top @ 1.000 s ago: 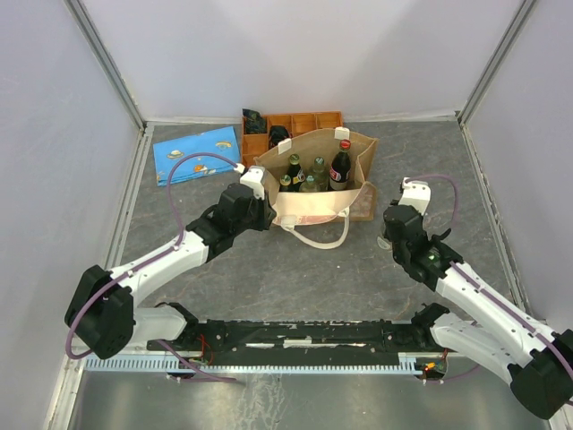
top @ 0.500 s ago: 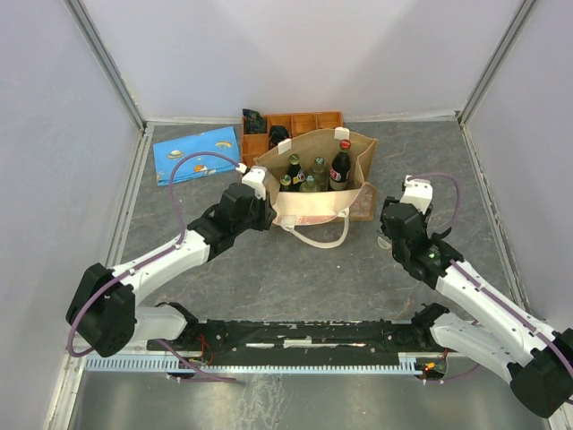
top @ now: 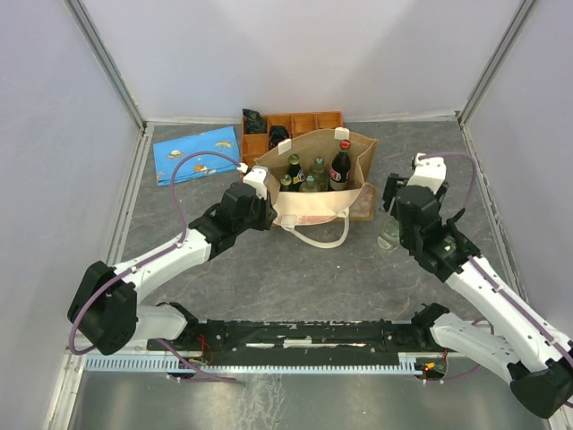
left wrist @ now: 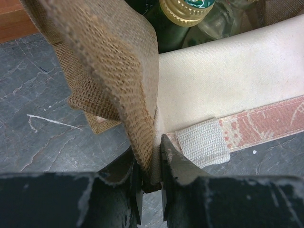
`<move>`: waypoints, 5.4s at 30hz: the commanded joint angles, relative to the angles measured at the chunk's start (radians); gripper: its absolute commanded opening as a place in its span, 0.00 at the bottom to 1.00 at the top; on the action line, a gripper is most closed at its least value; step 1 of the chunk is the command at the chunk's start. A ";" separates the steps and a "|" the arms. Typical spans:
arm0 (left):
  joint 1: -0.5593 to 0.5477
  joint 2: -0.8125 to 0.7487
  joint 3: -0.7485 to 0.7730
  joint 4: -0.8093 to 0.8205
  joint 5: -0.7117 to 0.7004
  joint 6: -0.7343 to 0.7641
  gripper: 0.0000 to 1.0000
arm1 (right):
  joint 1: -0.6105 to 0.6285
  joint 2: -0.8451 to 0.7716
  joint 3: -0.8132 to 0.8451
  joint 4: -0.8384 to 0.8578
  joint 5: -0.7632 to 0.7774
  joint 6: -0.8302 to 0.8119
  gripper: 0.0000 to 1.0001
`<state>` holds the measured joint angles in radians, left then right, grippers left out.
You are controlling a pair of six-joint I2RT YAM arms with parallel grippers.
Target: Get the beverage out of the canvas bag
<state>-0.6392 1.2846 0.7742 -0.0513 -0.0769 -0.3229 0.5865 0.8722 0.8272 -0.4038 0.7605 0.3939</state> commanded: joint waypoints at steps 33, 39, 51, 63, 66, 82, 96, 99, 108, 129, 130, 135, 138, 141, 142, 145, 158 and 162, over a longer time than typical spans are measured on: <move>-0.004 0.025 0.026 -0.057 -0.015 0.038 0.03 | 0.064 0.721 0.599 0.066 -0.654 -0.063 0.69; -0.003 0.031 0.026 -0.055 -0.011 0.036 0.03 | 0.080 0.761 0.578 0.065 -0.645 -0.065 0.71; -0.004 0.026 0.024 -0.055 -0.010 0.035 0.03 | 0.089 0.798 0.536 0.105 -0.548 -0.068 0.69; -0.003 0.016 0.022 -0.056 -0.018 0.035 0.03 | 0.089 0.863 0.559 0.141 -0.509 -0.070 0.62; -0.004 0.015 0.014 -0.050 -0.019 0.035 0.03 | 0.089 0.886 0.572 0.127 -0.507 -0.070 0.56; -0.004 0.017 0.033 -0.063 -0.007 0.045 0.03 | 0.093 0.835 0.576 0.121 -0.485 -0.123 0.00; -0.004 0.016 0.031 -0.062 -0.023 0.048 0.03 | 0.102 0.717 0.676 0.143 -0.487 -0.210 0.00; -0.004 0.018 0.031 -0.061 -0.023 0.048 0.03 | 0.106 0.683 0.691 0.145 -0.493 -0.214 0.00; -0.004 0.020 0.028 -0.056 -0.015 0.048 0.03 | 0.127 0.578 0.728 0.129 -0.504 -0.259 0.00; -0.004 -0.004 0.023 -0.071 -0.026 0.059 0.03 | 0.182 0.190 0.751 -0.247 -0.374 -0.294 0.00; -0.004 -0.003 0.023 -0.071 -0.026 0.059 0.03 | 0.183 0.176 0.731 -0.258 -0.369 -0.290 0.00; -0.003 0.002 0.022 -0.077 -0.020 0.055 0.03 | 0.184 0.110 0.665 -0.337 -0.323 -0.267 0.00; -0.004 0.004 0.020 -0.076 -0.022 0.051 0.03 | 0.184 0.089 0.637 -0.385 -0.305 -0.250 0.00; -0.004 0.009 0.022 -0.075 -0.024 0.045 0.03 | 0.184 0.081 0.608 -0.422 -0.289 -0.229 0.00; -0.004 0.012 0.023 -0.075 -0.022 0.044 0.03 | 0.184 0.079 0.593 -0.427 -0.286 -0.222 0.00; -0.004 0.017 0.025 -0.074 -0.020 0.041 0.03 | 0.184 0.072 0.537 -0.422 -0.281 -0.204 0.00; -0.004 -0.002 0.015 -0.077 -0.018 0.039 0.03 | 0.184 0.047 0.317 -0.310 -0.267 -0.149 0.00; -0.004 -0.013 0.004 -0.078 -0.018 0.038 0.03 | 0.184 0.040 0.275 -0.268 -0.262 -0.134 0.00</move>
<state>-0.6411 1.2892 0.7902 -0.0742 -0.0780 -0.3161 0.7658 0.9497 1.1007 -0.8547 0.4477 0.2375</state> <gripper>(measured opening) 0.228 0.373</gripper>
